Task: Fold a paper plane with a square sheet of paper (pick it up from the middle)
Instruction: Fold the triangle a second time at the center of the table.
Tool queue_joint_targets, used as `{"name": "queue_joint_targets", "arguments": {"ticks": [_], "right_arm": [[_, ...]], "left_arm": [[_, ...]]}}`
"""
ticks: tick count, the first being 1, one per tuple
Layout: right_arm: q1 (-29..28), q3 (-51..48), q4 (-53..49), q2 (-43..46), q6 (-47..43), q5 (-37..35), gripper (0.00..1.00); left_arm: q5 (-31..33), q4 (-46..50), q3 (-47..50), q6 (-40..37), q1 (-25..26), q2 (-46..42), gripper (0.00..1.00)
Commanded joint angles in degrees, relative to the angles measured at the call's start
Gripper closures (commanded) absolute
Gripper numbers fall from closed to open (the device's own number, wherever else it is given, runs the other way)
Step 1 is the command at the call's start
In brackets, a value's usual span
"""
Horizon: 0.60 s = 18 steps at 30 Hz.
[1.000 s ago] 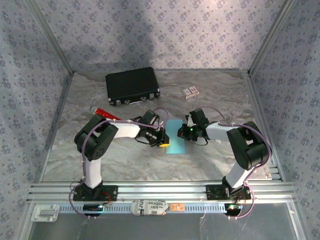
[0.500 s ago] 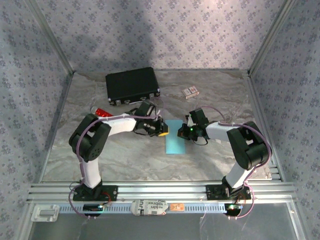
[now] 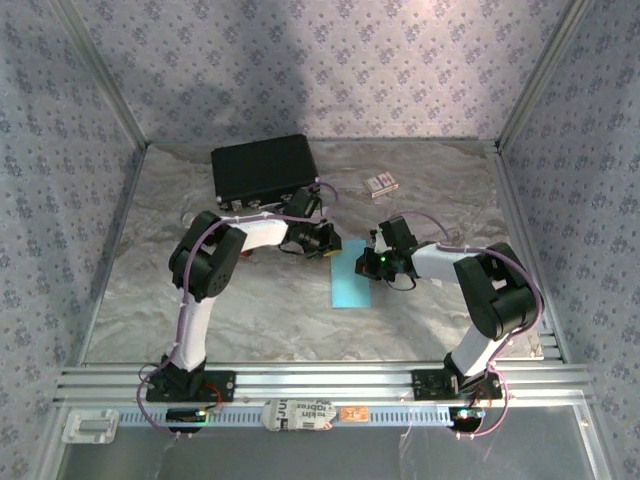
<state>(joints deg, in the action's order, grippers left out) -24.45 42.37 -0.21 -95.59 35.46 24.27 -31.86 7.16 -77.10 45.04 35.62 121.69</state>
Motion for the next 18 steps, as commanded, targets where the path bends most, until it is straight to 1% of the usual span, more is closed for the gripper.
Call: {"name": "queue_joint_targets", "arguments": {"ticks": [1, 6, 9, 11, 13, 18], "right_arm": [[0.38, -0.80, -6.46, -0.77, -1.50, -2.17, 1.00], [0.45, -0.66, -4.42, 0.53, -1.27, 0.38, 1.00], [0.69, 1.02, -4.70, 2.54, -1.95, 2.55, 0.95], [1.10, 1.40, -6.00, 5.13, -1.79, 2.29, 0.89], [1.83, 0.62, -6.87, 7.73, -0.97, 1.12, 0.82], [4.22, -3.52, -7.74, 13.54, 1.98, 0.62, 0.74]], "left_arm": [[1.29, 2.77, -1.85, -2.65, -0.53, 1.22, 0.89], [-0.54, 1.54, 0.20, -2.06, -0.79, 1.27, 0.90], [-1.06, 1.72, 0.11, -2.22, -0.97, 0.70, 0.90], [-1.13, 1.89, -0.15, -2.14, -1.20, 0.15, 0.90], [-1.43, 2.11, -0.54, -1.96, -1.34, -0.11, 0.90], [-4.02, 0.20, -1.57, -0.59, -1.51, -1.08, 0.88]]}}
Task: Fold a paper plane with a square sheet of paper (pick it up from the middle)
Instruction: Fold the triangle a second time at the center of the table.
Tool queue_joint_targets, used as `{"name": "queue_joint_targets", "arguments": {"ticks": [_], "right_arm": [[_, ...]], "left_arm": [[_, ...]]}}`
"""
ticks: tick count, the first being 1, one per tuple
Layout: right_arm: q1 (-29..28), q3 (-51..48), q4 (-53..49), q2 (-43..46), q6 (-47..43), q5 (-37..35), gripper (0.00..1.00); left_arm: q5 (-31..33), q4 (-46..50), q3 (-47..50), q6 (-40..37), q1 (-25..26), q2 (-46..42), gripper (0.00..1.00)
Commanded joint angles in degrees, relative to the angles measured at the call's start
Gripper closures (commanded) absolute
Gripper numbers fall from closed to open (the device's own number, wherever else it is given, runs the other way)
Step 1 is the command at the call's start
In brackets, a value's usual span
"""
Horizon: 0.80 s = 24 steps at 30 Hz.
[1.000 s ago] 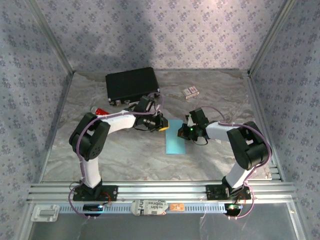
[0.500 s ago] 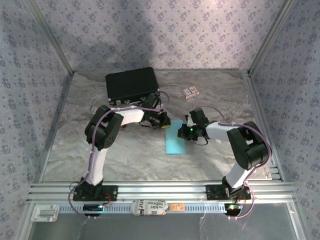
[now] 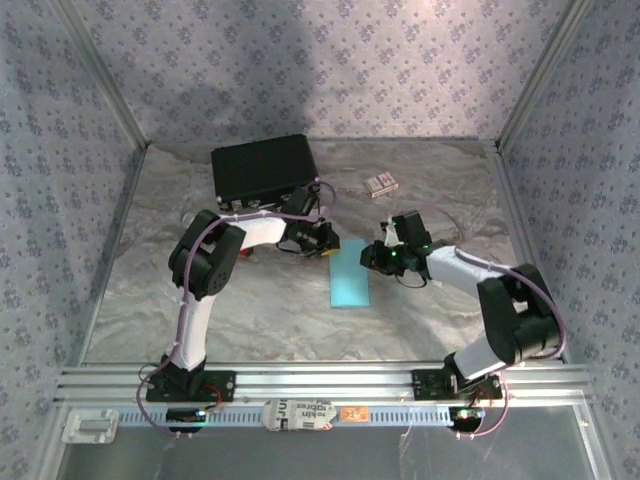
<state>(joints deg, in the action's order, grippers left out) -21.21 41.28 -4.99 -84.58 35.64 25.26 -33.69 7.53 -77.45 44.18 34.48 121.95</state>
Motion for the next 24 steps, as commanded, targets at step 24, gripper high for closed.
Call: {"name": "queue_joint_targets", "arguments": {"ticks": [24], "right_arm": [[1.44, -8.65, -4.74, 6.44, 8.65, 5.64, 0.63]], "left_arm": [[-1.64, 1.87, -2.12, -2.37, -1.08, 2.23, 0.88]]}}
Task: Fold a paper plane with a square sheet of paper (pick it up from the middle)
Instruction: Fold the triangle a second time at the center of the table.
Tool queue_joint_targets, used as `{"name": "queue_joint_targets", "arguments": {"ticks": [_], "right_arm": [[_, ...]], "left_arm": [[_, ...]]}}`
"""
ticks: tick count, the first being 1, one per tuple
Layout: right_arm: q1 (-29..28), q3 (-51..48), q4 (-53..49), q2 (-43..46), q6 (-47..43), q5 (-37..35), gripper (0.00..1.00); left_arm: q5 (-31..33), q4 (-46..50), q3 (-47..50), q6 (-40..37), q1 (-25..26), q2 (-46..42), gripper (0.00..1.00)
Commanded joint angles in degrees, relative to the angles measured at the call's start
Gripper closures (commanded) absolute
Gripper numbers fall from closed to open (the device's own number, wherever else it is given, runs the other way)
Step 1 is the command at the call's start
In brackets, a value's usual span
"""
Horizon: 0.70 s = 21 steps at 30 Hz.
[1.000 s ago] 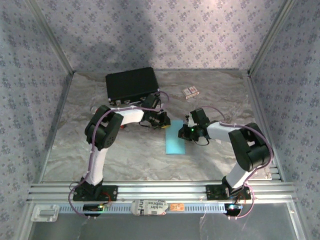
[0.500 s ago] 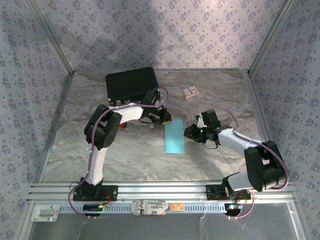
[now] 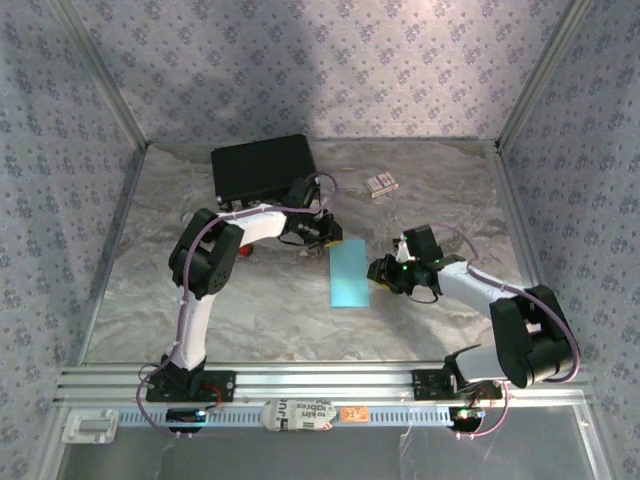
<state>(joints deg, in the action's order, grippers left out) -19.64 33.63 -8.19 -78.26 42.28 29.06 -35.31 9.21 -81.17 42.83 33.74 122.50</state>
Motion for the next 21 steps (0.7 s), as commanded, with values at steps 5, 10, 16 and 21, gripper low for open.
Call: {"name": "queue_joint_targets", "arguments": {"ticks": [5, 10, 16, 21], "right_arm": [[-0.83, -1.76, -1.67, -0.11, 3.35, 2.61, 0.59], [-1.50, -2.51, -1.45, -0.71, 4.30, 3.51, 0.55], [-2.88, -2.82, -0.28, -2.14, 5.58, 4.01, 0.55], [-3.56, -3.78, 0.38, -2.47, 6.52, 3.70, 0.55]], "left_arm": [[0.07, -0.91, 4.34, -1.04, -0.48, 1.87, 0.89], [-0.09, -1.81, 6.41, -1.00, -0.69, 1.86, 0.89], [-0.07, -2.53, 7.15, -0.32, -0.72, 1.43, 0.89], [-0.04, -2.63, 7.07, -0.13, -0.74, 1.34, 0.89]]}}
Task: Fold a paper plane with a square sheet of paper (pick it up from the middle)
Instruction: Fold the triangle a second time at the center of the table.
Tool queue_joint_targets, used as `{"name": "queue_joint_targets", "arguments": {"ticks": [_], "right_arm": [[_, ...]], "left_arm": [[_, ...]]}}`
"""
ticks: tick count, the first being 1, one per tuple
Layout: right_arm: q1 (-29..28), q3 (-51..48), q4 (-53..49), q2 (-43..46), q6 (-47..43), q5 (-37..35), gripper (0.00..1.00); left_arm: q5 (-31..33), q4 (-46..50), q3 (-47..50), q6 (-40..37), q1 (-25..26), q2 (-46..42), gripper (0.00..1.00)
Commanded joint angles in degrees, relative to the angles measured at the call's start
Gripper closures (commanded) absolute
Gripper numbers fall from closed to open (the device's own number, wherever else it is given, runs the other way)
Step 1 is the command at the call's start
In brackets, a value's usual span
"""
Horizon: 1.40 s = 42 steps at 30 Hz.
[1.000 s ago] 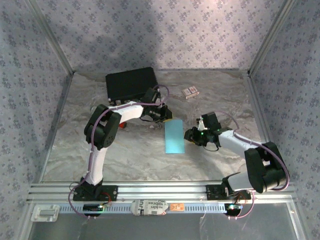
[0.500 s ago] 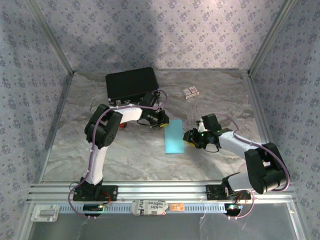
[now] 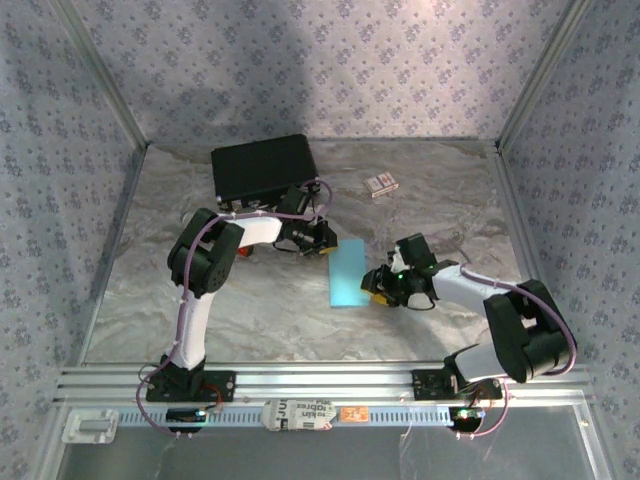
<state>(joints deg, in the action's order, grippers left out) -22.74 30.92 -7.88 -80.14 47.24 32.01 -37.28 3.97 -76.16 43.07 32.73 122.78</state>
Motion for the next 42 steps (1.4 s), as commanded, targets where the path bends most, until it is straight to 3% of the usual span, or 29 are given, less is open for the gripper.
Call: {"name": "queue_joint_targets", "arguments": {"ticks": [1, 20, 35, 42], "right_arm": [[-0.61, -1.19, 0.22, -0.55, 1.69, 0.66, 0.56], [-1.94, -1.39, 0.36, -1.09, 1.70, 1.98, 0.60], [-1.68, 1.32, 6.15, -1.29, 1.42, 2.90, 0.59], [0.02, 3.49, 9.85, -5.30, 1.19, 5.02, 0.58]], "left_arm": [[2.01, 2.58, 2.09, -0.34, 0.24, 1.06, 0.89], [1.81, 2.19, 1.98, 0.27, 0.26, 1.06, 0.89], [1.26, 2.02, 1.75, 0.26, 0.39, 1.23, 0.89], [0.63, 2.23, 0.95, 0.07, 0.38, 1.41, 0.89]]}}
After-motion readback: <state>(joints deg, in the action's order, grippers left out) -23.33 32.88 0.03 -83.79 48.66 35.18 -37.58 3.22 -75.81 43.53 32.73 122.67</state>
